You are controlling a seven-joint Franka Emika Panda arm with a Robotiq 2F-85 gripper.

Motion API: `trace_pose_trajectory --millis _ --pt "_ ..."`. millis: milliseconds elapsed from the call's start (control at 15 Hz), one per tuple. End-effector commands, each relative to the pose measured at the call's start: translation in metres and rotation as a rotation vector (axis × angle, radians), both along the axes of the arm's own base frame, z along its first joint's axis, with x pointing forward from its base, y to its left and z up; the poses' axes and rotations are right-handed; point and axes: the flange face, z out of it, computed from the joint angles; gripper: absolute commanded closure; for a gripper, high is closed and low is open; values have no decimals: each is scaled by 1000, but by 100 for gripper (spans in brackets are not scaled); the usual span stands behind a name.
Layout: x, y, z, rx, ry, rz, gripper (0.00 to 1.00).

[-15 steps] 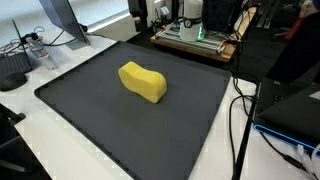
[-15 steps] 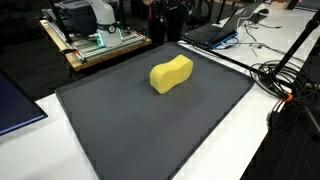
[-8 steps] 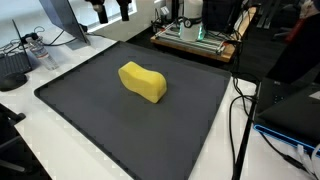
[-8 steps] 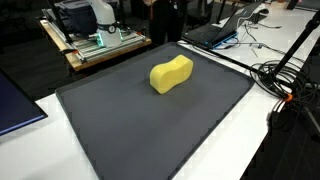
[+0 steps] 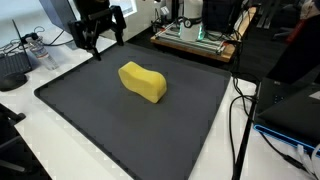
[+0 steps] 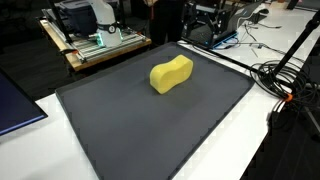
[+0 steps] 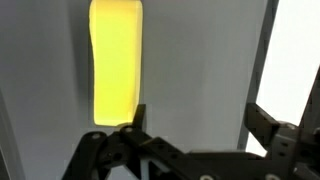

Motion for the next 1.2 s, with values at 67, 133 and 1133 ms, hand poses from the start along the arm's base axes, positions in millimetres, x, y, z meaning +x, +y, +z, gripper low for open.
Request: trace_pose_trajectory --millis 67,133,1133 --pt "35 4 -24 -46 113 -48 0" --pt "40 5 -31 -52 134 -56 0" --pt "77 -22 -71 -81 259 -191 0"
